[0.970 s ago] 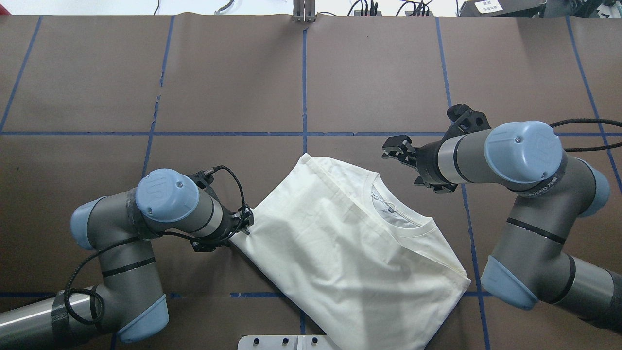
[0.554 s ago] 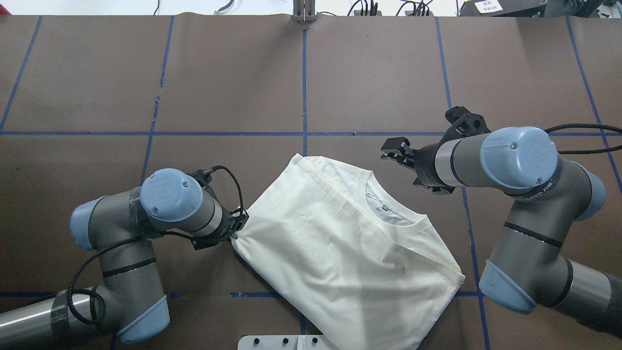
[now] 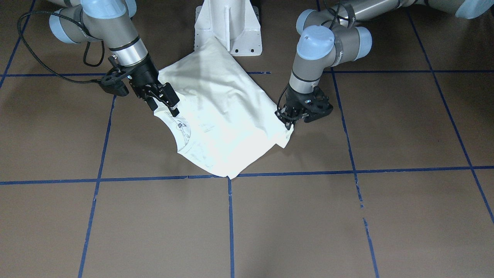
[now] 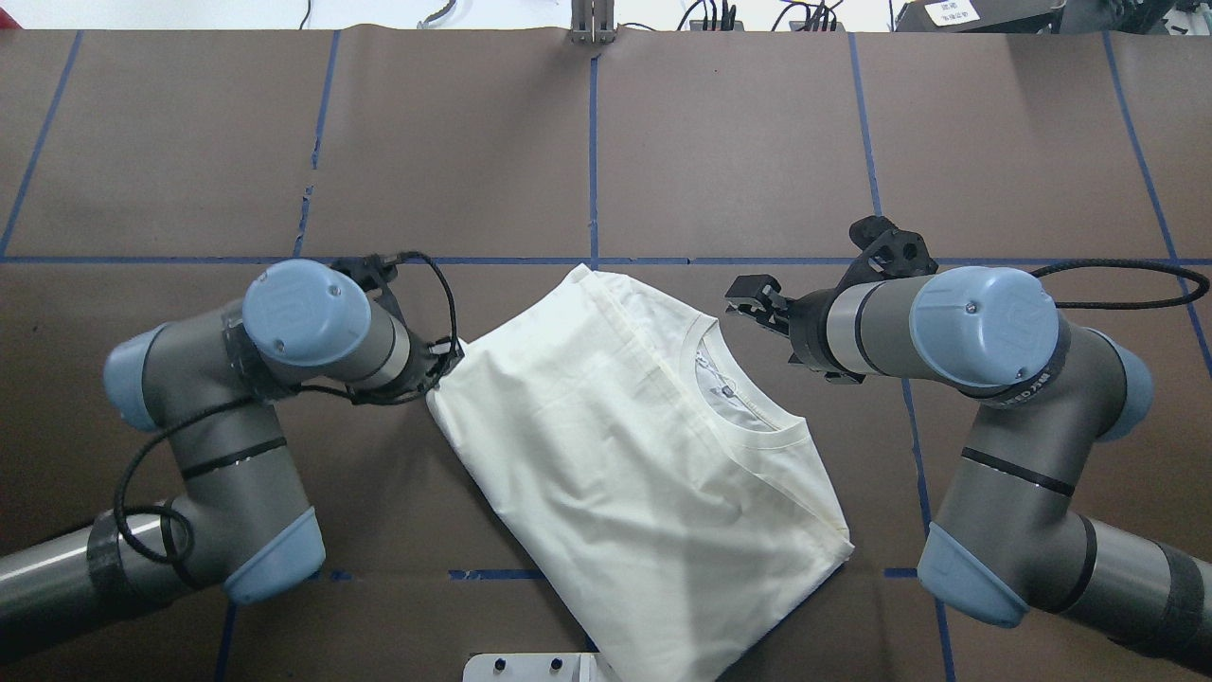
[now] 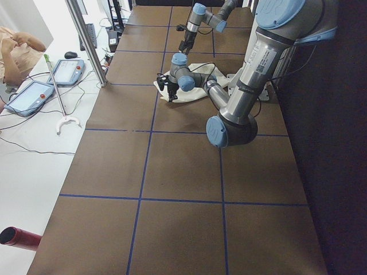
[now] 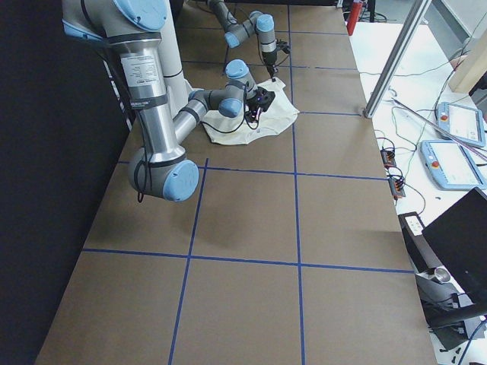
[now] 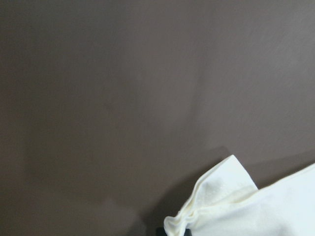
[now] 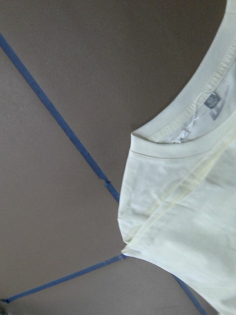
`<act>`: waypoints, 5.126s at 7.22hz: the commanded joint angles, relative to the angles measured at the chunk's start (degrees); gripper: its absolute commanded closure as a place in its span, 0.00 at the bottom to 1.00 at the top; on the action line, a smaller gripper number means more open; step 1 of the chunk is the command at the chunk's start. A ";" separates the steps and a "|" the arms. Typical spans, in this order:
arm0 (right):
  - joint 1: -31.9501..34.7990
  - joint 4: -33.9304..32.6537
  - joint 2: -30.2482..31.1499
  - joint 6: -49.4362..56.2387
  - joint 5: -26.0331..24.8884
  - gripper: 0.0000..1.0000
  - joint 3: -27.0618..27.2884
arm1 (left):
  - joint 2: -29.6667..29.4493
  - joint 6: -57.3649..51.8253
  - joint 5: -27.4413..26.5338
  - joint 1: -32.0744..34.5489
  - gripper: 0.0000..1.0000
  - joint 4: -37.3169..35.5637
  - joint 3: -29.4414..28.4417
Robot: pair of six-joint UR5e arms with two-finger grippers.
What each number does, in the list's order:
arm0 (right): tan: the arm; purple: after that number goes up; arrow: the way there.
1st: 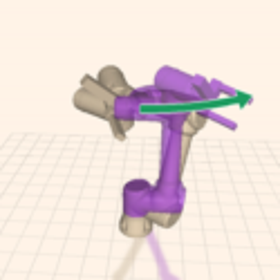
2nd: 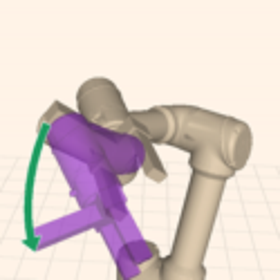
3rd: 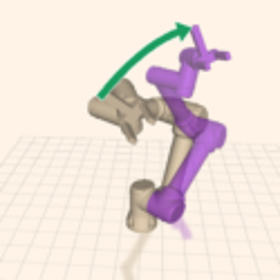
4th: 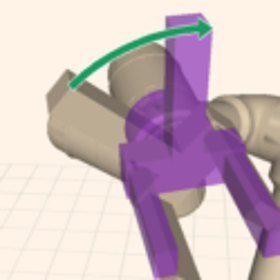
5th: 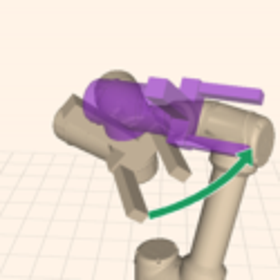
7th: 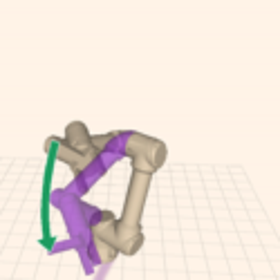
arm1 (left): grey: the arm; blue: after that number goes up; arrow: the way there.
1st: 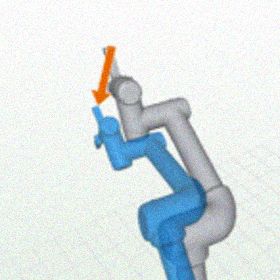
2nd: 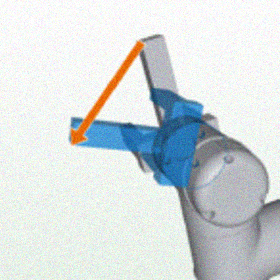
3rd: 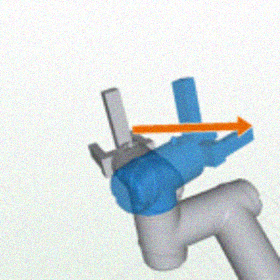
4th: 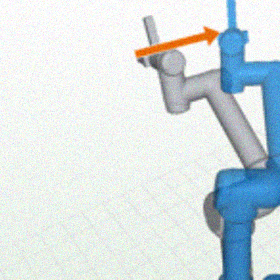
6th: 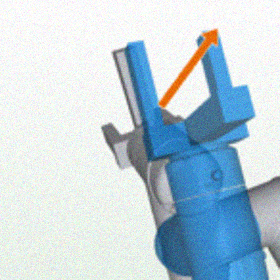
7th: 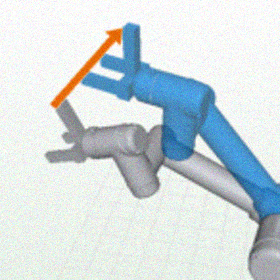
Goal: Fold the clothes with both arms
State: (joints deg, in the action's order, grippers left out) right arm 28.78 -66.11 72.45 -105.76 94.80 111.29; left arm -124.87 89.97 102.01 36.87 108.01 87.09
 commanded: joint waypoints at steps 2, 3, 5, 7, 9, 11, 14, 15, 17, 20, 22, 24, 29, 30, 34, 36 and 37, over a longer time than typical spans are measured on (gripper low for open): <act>-2.49 0.02 -1.87 -0.06 -1.81 0.00 -0.02 | -13.20 0.03 -0.32 6.02 0.91 19.59 -26.18; -2.85 0.02 -2.75 -0.06 -1.90 0.00 -0.02 | -13.38 0.38 0.03 6.02 0.46 19.78 -24.53; -7.30 -0.68 -2.58 -0.15 -4.69 0.00 0.24 | -11.46 0.64 3.69 6.11 0.39 18.73 -16.39; -14.52 -6.35 -1.96 -0.15 -9.63 0.00 0.15 | 1.15 1.96 7.24 6.11 0.39 17.94 -0.95; -17.35 -9.38 -1.62 -1.63 -10.07 0.26 -0.89 | 2.53 1.96 7.15 6.20 0.39 17.58 0.27; -17.97 -12.53 -1.70 -1.90 -9.99 0.37 -0.72 | 2.70 1.96 6.98 6.20 0.39 17.58 0.27; -18.23 -12.64 -1.26 -1.91 -9.99 0.45 -0.98 | 2.62 2.05 6.80 6.20 0.39 17.58 0.27; -18.32 -12.64 -1.43 -1.91 -9.99 0.66 -0.99 | 2.70 2.05 6.80 6.20 0.39 17.58 0.27; -18.76 -12.55 -1.35 -1.99 -10.07 1.00 -0.99 | 2.70 2.05 6.80 6.20 0.40 17.58 0.27; -18.67 -12.55 -1.61 -1.91 -9.81 1.00 0.24 | 2.70 2.14 6.89 6.38 0.41 17.49 1.32; -19.80 -12.72 -0.13 -6.26 -9.99 1.00 3.92 | 5.58 6.23 7.32 6.47 0.41 17.49 8.93; -21.74 -16.21 0.93 -7.79 -10.08 1.00 9.35 | 14.08 11.70 10.83 5.16 0.41 17.58 21.39; -22.10 -17.29 0.85 -7.88 -10.16 1.00 9.74 | 21.34 12.42 4.71 -13.43 0.39 9.46 25.50; -22.01 -17.29 0.85 -7.88 -10.08 1.00 9.74 | 20.03 12.42 1.30 -17.14 0.40 4.45 25.50; -22.01 -17.29 0.41 -7.88 -10.16 1.00 9.83 | 19.05 12.42 0.82 -20.34 0.44 1.94 24.71; -22.10 -17.29 0.58 -7.88 -10.08 1.00 9.83 | 19.14 12.42 0.73 -22.26 0.44 2.03 24.10; -22.10 -17.29 0.41 -7.88 -10.07 1.00 9.83 | 19.05 12.42 0.82 -22.97 0.47 2.11 23.74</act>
State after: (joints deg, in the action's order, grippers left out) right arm 6.72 -83.41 72.93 -113.64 84.69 121.11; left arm -105.72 102.39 102.80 14.98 110.05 111.30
